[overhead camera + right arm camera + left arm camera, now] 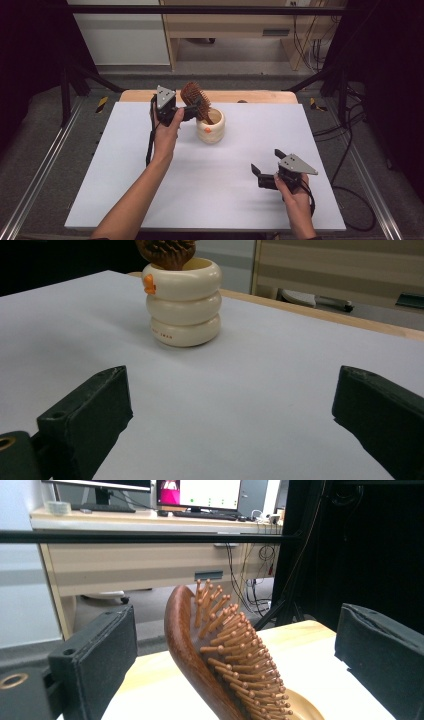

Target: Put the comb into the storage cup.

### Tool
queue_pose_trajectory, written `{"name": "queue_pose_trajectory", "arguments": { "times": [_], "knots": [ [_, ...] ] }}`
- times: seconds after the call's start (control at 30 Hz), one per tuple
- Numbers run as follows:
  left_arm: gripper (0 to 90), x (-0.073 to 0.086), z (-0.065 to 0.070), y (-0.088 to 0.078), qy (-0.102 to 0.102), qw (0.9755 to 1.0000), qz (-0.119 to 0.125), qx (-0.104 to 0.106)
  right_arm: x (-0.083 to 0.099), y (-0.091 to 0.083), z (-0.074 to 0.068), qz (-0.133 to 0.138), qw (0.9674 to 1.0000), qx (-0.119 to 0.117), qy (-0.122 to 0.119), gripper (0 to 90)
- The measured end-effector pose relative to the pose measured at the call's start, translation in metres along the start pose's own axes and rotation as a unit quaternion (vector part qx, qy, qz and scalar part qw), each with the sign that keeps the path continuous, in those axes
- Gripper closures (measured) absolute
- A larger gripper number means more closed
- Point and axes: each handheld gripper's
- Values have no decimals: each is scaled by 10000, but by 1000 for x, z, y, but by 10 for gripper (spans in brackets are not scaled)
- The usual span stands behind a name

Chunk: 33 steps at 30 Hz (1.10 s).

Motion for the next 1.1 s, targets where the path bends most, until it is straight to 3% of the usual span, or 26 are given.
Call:
{"name": "queue_pose_trajectory", "arguments": {
  "times": [0.17, 0.33, 0.47, 0.67, 0.77, 0.87, 1.1],
  "knots": [
    [37, -7, 1, -5, 192, 9997, 105, -58, 0, 0, 0, -1, 10000, -2, 0, 28],
    [37, -12, 0, -9, 171, 9998, 131, -15, 0, 0, 0, -10, 10000, -17, 5, 28],
    [36, -16, -2, -13, 272, 9996, 86, 6, 0, 0, 0, -21, 10000, -14, 0, 28],
    [30, -24, -7, -22, 195, 9996, 155, 125, 0, 0, 0, -37, 9999, -55, 105, 29],
    [28, -25, -10, -27, 8, 9997, 129, 212, 0, 0, 0, -90, 9997, -112, 177, 32],
    [28, -26, -11, -32, -113, 9995, 84, 271, -1, -1, 0, -89, 9998, -21, 165, 41],
    [28, -34, -12, -46, 44, 9996, 32, 280, -2, -2, 1, -93, 9998, 77, 185, 43]
  ]
}}
Point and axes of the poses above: each handheld gripper's, and its own axes: y roughly forward along the jaws, x roughly out of its underside, z roughly to its right, and after that the axes turned 14 degrees about y, right-handed
